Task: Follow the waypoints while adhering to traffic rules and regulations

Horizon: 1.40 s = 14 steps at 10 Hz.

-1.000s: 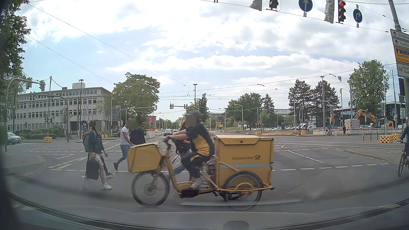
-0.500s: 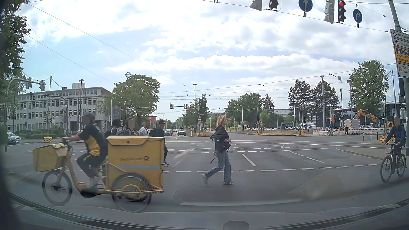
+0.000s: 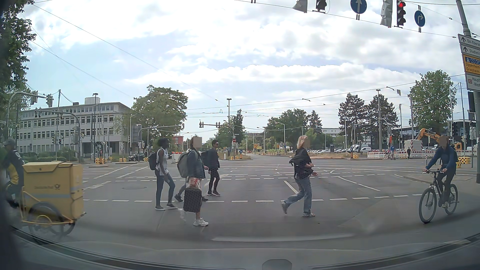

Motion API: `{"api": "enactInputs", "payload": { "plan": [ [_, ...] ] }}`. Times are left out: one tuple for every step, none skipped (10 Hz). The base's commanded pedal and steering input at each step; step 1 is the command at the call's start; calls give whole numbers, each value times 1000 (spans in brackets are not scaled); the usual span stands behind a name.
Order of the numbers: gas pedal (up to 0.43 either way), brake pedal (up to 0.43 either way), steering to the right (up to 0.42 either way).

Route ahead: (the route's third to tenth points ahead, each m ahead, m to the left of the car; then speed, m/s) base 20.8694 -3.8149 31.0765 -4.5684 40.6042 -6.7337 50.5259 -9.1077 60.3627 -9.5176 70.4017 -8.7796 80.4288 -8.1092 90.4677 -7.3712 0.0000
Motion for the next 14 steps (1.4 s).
{"api": "enactInputs", "payload": {
  "plan": [
    [0,268,16],
    [0,268,16],
    [0,268,16],
    [0,268,17],
    [0,268,17],
    [0,262,17],
    [0,268,17],
    [0,268,18],
    [0,268,20],
    [0,268,21],
    [0,268,21],
    [0,268,21],
    [0,262,21],
    [0,268,21]
  ]
}}
